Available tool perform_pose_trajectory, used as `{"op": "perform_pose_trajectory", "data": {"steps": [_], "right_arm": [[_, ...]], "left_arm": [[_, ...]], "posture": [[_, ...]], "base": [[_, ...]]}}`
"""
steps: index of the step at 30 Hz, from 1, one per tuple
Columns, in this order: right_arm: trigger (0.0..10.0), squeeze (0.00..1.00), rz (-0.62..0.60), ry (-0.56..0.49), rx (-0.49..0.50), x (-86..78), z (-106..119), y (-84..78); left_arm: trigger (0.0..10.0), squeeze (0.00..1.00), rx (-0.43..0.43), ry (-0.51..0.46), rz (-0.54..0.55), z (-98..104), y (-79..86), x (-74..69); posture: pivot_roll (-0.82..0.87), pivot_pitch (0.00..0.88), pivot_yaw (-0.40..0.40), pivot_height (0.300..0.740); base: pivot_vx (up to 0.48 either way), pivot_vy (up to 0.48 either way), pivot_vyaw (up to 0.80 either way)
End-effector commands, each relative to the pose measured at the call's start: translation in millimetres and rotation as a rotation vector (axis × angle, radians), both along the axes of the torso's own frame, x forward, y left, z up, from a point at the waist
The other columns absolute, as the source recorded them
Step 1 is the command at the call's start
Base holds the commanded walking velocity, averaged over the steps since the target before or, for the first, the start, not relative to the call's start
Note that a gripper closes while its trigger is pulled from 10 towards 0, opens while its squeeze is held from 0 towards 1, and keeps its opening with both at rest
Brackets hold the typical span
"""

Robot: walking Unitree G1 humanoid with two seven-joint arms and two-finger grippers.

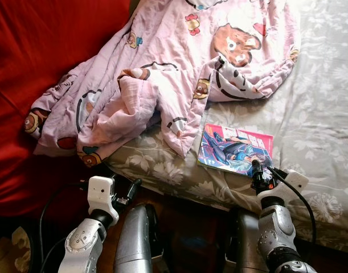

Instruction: Clean up the room

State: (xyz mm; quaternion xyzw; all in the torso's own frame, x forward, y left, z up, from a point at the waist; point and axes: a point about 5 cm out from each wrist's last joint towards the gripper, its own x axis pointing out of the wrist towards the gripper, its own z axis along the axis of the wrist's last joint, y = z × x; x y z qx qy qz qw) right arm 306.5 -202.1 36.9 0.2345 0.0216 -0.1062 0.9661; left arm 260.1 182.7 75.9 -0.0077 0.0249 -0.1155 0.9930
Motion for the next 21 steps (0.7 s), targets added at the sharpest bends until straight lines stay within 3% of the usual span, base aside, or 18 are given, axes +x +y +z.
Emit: {"op": "perform_pose_trajectory", "data": {"steps": [1, 12, 21], "right_arm": [[10.0, 0.0, 0.0, 0.042, 0.016, -6.3, -9.5, -0.3], [10.0, 0.0, 0.056, 0.071, 0.159, -10.8, -20.5, -1.0], [10.0, 0.0, 0.026, 0.006, 0.155, -9.4, -13.5, -8.1]], "left_arm": [[10.0, 0.0, 0.009, 0.03, 0.018, -4.3, 7.6, -4.8], [10.0, 0.0, 0.021, 0.029, 0.016, -3.5, 9.5, -6.2], [10.0, 0.0, 0.022, 0.028, 0.014, -3.2, 9.4, -6.4]], "posture": [[0.15, 0.318, 0.106, 0.575], [0.16, 0.315, 0.114, 0.575], [0.16, 0.317, 0.116, 0.575]], "base": [[0.0, 0.0, 0.0], [0.0, 0.0, 0.0], [0.0, 0.0, 0.0]]}}
